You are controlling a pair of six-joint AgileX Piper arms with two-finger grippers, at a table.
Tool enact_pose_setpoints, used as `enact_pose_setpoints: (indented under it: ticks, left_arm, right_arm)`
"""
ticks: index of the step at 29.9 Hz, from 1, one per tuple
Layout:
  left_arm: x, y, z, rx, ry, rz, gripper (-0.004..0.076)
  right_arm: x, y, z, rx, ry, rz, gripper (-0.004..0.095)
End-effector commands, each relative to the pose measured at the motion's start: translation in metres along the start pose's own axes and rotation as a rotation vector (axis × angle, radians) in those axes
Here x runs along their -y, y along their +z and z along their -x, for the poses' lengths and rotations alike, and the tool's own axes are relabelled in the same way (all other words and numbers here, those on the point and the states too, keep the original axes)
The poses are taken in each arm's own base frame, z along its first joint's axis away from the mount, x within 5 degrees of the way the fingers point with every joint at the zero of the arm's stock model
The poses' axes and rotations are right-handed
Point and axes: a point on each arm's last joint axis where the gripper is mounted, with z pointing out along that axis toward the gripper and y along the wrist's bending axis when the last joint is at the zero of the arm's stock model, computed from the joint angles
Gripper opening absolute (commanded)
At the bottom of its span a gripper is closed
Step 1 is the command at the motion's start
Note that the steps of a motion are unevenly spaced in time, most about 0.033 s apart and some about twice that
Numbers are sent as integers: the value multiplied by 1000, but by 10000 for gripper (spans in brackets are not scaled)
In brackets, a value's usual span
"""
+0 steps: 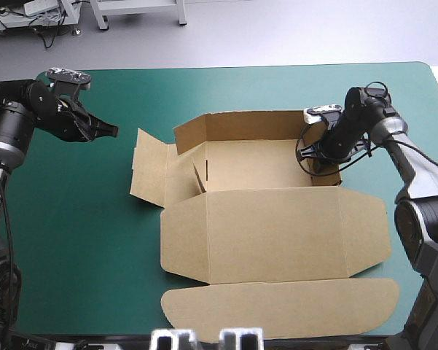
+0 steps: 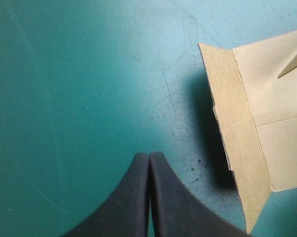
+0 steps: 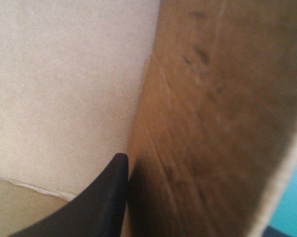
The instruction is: Fold the box
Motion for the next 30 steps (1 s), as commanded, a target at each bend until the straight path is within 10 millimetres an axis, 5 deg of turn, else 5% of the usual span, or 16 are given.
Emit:
enact_pose_setpoints:
  ticks: [1, 7, 17, 23, 30]
  left_arm:
    - [2, -25, 7, 111, -2, 10, -10]
    - [-6, -25, 9, 139, -3, 95, -10]
    - [-20, -27, 9, 140, -34, 243, -10]
    - [-10, -18, 18, 203, -50, 114, -10]
    - [23, -1, 29, 249, -14, -279, -10]
  right_arm:
    - [-7, -49, 7, 114, -46, 2, -16]
    - [-1, -90, 13, 249, -68, -11, -20]
    - [23, -146, -9, 460, -24, 124, -20]
    - [15, -176, -22, 558, -69, 141, -20]
    - [2, -194, -29, 629, -120, 187, -20]
